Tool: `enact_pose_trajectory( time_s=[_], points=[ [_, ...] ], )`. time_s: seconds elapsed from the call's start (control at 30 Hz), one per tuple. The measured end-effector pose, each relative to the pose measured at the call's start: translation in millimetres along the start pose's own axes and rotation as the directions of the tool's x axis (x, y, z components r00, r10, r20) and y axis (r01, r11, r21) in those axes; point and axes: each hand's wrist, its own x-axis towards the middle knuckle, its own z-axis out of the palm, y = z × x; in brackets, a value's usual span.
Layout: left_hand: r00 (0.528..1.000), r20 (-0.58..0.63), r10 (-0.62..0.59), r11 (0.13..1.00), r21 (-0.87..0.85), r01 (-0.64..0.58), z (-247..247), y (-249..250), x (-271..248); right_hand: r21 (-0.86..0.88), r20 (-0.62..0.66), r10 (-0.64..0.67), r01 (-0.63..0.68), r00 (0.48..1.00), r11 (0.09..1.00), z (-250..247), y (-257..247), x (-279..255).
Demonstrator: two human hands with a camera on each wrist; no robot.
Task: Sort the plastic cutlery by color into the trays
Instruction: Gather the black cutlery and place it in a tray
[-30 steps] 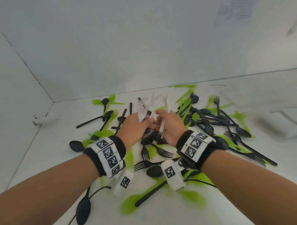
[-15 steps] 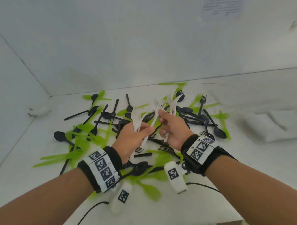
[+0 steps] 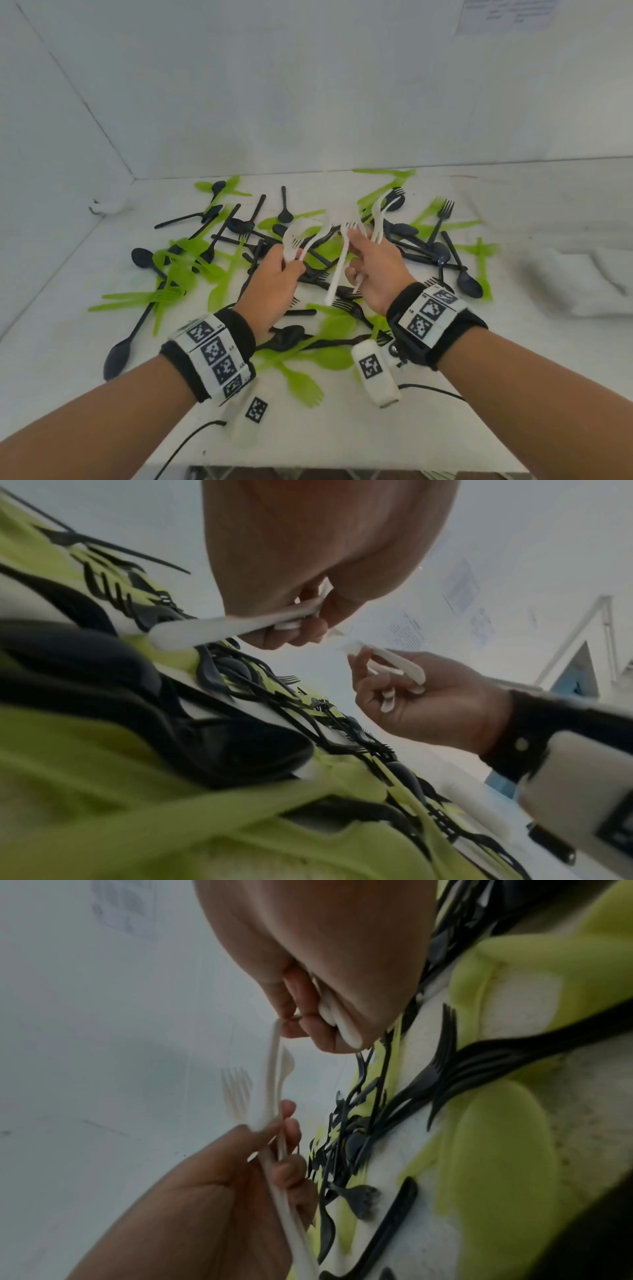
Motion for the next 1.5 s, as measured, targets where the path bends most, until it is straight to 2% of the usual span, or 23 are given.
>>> enact_pose_trajectory(
  time_s=[0.13,0.23,0.33,0.47,0.53,0.63,0.7,0.83,0.97,1.1,1.27,1.4,1.5],
  points=[
    [0.989,0.045,0.141,0.979,0.143,-0.146,-4.5,2.6,5.6,-0.075,0.061,-0.046,0.050,0.997,0.996,20.5,5.3,0.7],
    [0.970,0.113,0.215,0.958,0.167,-0.231,-6.9,5.5,10.7,-0.180,-0.039,-0.073,0.065,0.997,0.982,33.1,11.5,7.7],
    [0.959,0.149,0.242,0.946,0.185,-0.267,-11.7,2.2,15.3,-0.154,-0.143,-0.055,0.032,0.988,0.988,34.7,7.8,16.1],
    [0.990,0.041,0.133,0.989,0.060,-0.135,-25.0,1.5,28.0,-0.034,-0.210,-0.031,0.024,0.977,0.999,20.3,-11.1,25.3],
    [0.999,0.036,0.031,0.999,0.005,-0.031,-29.9,4.5,35.7,-0.072,-0.163,-0.052,0.041,0.985,0.997,16.4,-12.8,24.5],
    [0.990,0.095,-0.103,0.977,-0.176,0.119,-26.9,8.8,42.6,-0.217,-0.066,-0.076,0.060,0.995,0.974,26.3,-1.0,16.9],
    [0.989,0.111,-0.095,0.973,-0.201,0.116,-21.6,11.2,43.8,-0.255,-0.024,-0.069,0.060,0.997,0.965,40.0,7.8,11.6],
    [0.981,0.190,-0.021,0.974,-0.218,0.063,-17.4,12.9,42.9,-0.192,0.066,-0.075,0.086,0.995,0.978,63.9,12.5,1.9],
    [0.975,0.217,0.040,0.991,-0.134,-0.010,-23.8,9.9,43.9,-0.200,0.090,-0.118,0.134,0.989,0.971,72.4,10.8,-3.4],
    [0.956,0.283,0.071,0.994,-0.100,-0.044,-28.7,3.0,38.1,-0.204,0.080,-0.090,0.105,0.993,0.973,78.9,16.9,0.0],
    [0.980,0.186,0.069,0.996,-0.073,-0.056,-31.3,-5.9,40.3,-0.248,0.133,-0.081,0.113,0.988,0.962,89.4,22.6,-2.4],
    [0.992,0.128,-0.010,0.989,-0.144,0.029,-31.8,-0.9,44.9,-0.325,0.159,-0.104,0.151,0.982,0.933,82.7,16.1,-0.7],
    [0.994,0.042,-0.102,0.961,-0.252,0.109,-31.7,4.0,53.1,-0.445,0.213,-0.165,0.246,0.963,0.861,73.5,18.6,0.1]
  ],
)
